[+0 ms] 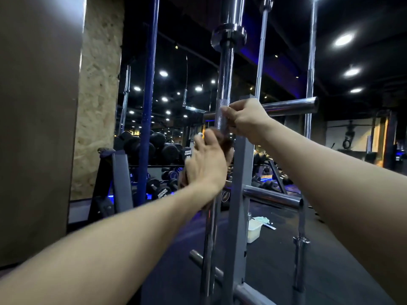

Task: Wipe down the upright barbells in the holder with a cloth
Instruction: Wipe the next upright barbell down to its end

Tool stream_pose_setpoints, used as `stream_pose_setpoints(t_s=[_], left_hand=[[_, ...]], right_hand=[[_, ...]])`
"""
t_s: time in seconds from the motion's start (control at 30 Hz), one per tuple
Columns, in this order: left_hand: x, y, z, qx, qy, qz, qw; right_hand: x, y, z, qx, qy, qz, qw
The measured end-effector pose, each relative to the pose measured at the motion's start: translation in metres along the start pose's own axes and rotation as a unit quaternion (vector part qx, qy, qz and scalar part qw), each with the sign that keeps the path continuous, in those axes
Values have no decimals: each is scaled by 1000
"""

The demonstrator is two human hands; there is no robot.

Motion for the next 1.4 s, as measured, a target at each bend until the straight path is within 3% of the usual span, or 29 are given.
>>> stream_pose_setpoints(t_s=[0.17,0.33,0.5,0.63,0.83,1.0,1.13,1.3,1.4], left_hand=[[14,-4,-8,-45,-4,-22,999],[69,-30,-16,-85,-85,-35,992],[11,-5,-2,-9,-15,-8,1000],[12,-6,-5,-34,3,-25,999],[86,-38,-22,-94,-102,-37,990],[33,-17,-9,-33,-42,-11,999],[28,-12,-10,-49,-16,-25,998],[80,-33,-21,-101,-96,-48,989],[67,-32,-16,-69,-113,-40,990]], right_hand=[[0,4,1,-10,16,-1,1000],[2,7,0,-1,41,-8,999],[5,9,-2,-14,42,-16,999],[11,17,-3,-37,14,-29,999],[31,31,-2,-47,-11,-68,997],[35,26,-2,-46,-19,-72,996],[34,29,-1,-40,-12,-68,997],[38,27,0,-32,-4,-62,998],[38,26,-1,-31,-4,-66,997]])
Point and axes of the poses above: each hand's wrist, its own x-axis away from the middle knuckle, its own z-axis out of the back of the hand, y = z × x, the point moved 5 cm from there along -x, towards the middle knuckle, and after that the axes turned 12 degrees about y, right-handed, at the moved point
